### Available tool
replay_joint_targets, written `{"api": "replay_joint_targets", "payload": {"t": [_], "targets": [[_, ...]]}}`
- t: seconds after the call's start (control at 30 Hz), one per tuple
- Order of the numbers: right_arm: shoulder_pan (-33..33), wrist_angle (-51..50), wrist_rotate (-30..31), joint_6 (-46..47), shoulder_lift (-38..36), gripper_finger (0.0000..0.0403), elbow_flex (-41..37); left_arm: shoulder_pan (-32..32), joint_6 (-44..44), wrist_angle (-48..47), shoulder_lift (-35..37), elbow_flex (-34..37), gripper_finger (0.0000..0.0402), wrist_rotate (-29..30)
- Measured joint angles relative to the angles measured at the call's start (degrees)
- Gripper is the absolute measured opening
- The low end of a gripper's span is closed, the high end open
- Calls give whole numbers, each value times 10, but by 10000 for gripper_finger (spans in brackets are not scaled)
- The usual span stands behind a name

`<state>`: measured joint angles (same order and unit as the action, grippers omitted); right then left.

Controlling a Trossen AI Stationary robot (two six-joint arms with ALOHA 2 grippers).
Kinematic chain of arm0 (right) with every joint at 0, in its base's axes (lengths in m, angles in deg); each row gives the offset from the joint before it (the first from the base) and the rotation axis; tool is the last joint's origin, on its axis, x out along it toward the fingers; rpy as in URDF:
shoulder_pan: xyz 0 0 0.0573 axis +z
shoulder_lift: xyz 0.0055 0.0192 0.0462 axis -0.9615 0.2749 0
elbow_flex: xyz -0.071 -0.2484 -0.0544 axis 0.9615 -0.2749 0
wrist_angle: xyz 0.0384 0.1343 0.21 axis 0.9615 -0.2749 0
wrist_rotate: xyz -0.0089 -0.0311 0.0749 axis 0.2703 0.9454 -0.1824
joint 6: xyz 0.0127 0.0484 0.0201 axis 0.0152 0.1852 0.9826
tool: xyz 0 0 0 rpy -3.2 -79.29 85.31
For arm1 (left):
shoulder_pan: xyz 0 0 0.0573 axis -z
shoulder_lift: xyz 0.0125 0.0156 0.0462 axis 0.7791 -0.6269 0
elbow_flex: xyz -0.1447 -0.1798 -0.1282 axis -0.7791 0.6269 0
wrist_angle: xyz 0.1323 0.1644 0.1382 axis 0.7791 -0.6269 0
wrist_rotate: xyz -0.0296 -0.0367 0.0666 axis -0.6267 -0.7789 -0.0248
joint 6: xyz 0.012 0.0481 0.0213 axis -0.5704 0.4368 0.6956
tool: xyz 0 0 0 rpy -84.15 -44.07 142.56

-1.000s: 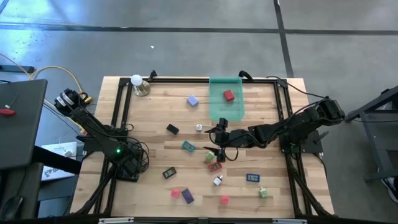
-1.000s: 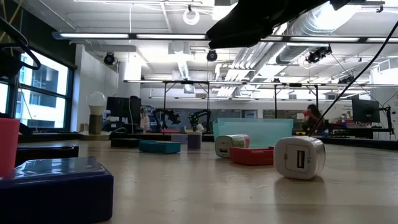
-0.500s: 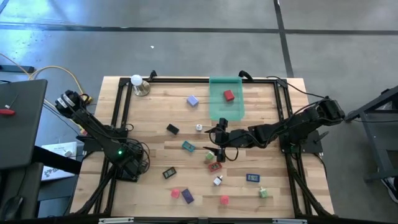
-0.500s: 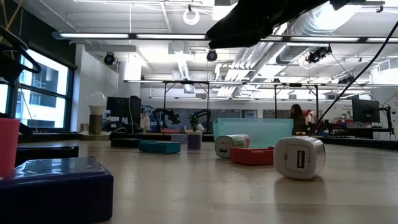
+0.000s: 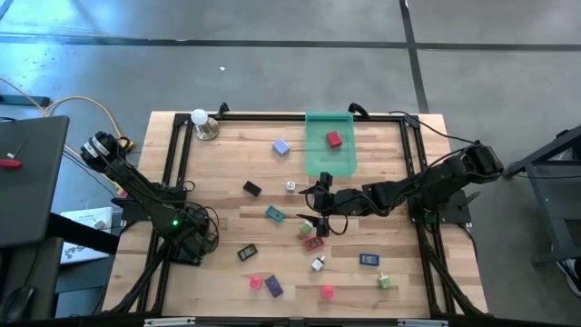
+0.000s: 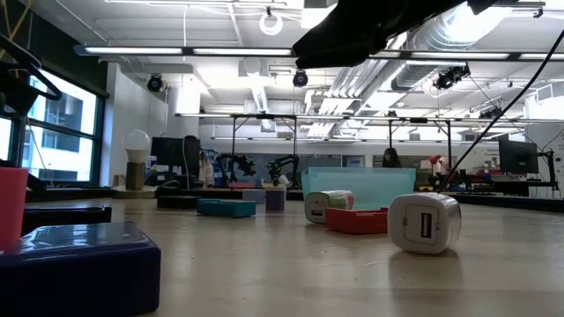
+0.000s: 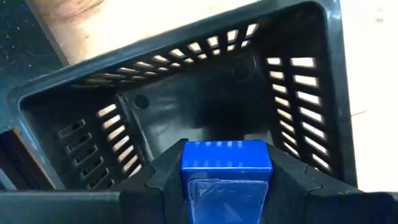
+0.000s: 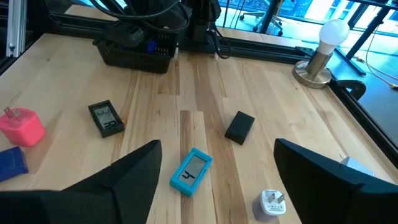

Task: Pick & Place Office items
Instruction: Put the top blue digital timer into the black bin, then put the purple white charger adapter into the green bin

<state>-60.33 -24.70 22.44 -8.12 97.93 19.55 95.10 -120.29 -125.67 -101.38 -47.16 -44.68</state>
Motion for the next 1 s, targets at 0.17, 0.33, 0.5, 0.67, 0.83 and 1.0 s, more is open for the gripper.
{"api": "replay_joint_targets", "payload": {"t": [0.17, 0.33, 0.5, 0.67, 0.83, 1.0], "targets": [[0, 0, 0, 0, 0, 300, 0, 0, 31, 0, 0, 0, 161, 16], [0, 0, 0, 0, 0, 300, 0, 0, 38, 2, 0, 0, 165, 27], [0, 0, 0, 0, 0, 300, 0, 0, 36, 3, 0, 0, 197, 26], [0, 0, 0, 0, 0, 300, 0, -4, 48, 6, 0, 0, 224, 35], [0, 0, 0, 0, 0, 300, 0, -15, 54, 6, 9, -2, 227, 35], [0, 0, 0, 0, 0, 300, 0, -17, 55, 6, 40, -5, 227, 35]]}}
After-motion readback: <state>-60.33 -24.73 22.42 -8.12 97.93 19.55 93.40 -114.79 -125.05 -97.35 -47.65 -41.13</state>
